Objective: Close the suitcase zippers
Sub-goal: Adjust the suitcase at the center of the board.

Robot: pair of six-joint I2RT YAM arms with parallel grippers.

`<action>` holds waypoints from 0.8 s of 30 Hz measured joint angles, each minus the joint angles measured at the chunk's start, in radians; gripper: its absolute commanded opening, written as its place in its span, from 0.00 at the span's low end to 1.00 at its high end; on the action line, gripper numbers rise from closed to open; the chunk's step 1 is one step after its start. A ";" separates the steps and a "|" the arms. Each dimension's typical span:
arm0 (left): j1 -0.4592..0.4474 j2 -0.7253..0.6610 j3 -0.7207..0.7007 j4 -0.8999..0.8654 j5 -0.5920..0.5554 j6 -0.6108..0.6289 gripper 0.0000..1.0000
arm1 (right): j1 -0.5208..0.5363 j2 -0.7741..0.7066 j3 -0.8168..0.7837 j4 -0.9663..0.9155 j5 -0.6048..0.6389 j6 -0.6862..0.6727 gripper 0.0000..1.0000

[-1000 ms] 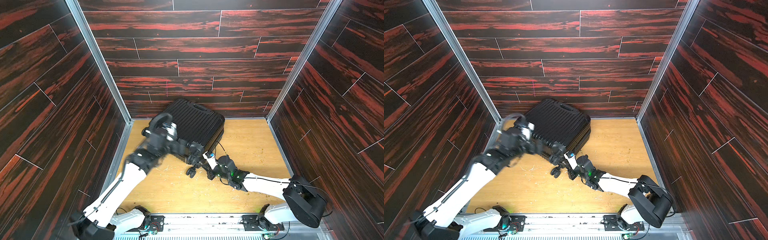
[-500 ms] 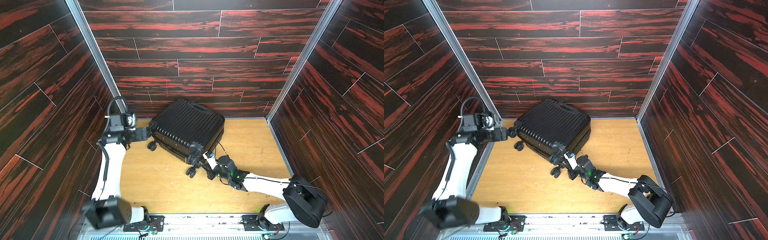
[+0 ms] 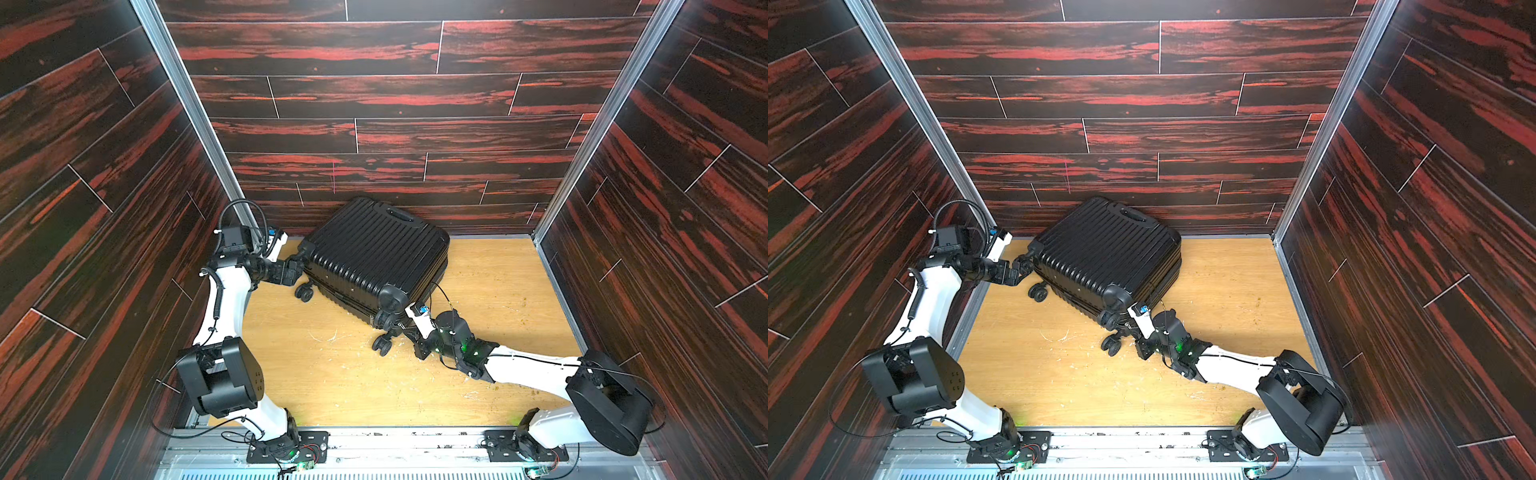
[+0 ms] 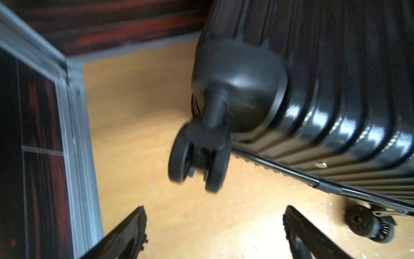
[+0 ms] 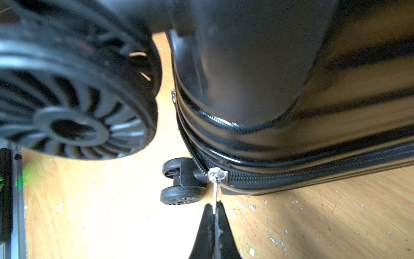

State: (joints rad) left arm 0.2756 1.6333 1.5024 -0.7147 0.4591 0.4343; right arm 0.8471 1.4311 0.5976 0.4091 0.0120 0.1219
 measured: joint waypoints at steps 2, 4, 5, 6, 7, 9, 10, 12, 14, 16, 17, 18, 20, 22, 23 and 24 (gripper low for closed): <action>0.000 0.040 0.012 0.022 0.011 0.024 0.88 | 0.000 0.000 0.000 0.000 0.000 0.001 0.00; 0.000 0.093 0.029 0.037 0.016 0.038 0.87 | 0.000 0.000 0.000 0.000 0.000 0.002 0.00; 0.000 0.121 0.039 0.038 0.024 0.044 0.84 | 0.000 0.000 0.000 0.000 0.000 0.002 0.00; 0.000 0.145 0.047 0.039 0.030 0.052 0.79 | 0.000 0.000 0.000 0.000 0.000 0.002 0.00; 0.000 0.169 0.053 0.038 0.038 0.058 0.73 | 0.000 0.000 0.000 0.000 0.000 0.002 0.00; 0.000 0.203 0.063 0.034 0.061 0.075 0.58 | 0.000 0.000 0.001 -0.001 0.000 0.003 0.00; 0.000 0.216 0.067 0.034 0.074 0.077 0.51 | 0.000 0.001 0.002 -0.002 0.000 0.003 0.00; 0.000 0.233 0.077 0.028 0.098 0.085 0.45 | 0.000 0.002 0.002 -0.002 -0.001 0.005 0.00; 0.000 0.238 0.085 0.015 0.113 0.084 0.38 | 0.000 0.003 0.003 -0.002 -0.001 0.006 0.00; -0.001 0.238 0.087 0.009 0.117 0.072 0.34 | 0.000 0.003 0.003 -0.002 -0.001 0.006 0.00; -0.001 0.238 0.087 0.009 0.117 0.066 0.33 | 0.000 0.003 0.003 -0.002 0.000 0.006 0.00; -0.001 0.238 0.087 0.008 0.116 0.055 0.32 | 0.000 0.003 0.003 -0.002 0.000 0.006 0.00; -0.003 0.227 0.069 0.028 0.108 0.025 0.32 | 0.000 0.003 0.003 -0.002 0.002 0.006 0.00; -0.009 0.178 -0.002 0.098 0.082 -0.028 0.32 | -0.002 0.003 0.003 -0.003 0.006 0.006 0.00; -0.013 0.145 -0.048 0.139 0.065 -0.059 0.32 | -0.006 0.003 0.003 -0.005 0.007 0.006 0.00; -0.018 0.105 -0.101 0.176 0.043 -0.093 0.32 | -0.011 0.003 0.003 -0.008 0.006 0.005 0.00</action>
State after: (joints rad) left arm 0.2577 1.7382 1.4014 -0.5388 0.5018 0.3412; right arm 0.8364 1.4342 0.6010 0.4015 0.0185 0.1268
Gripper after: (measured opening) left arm 0.474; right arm 0.047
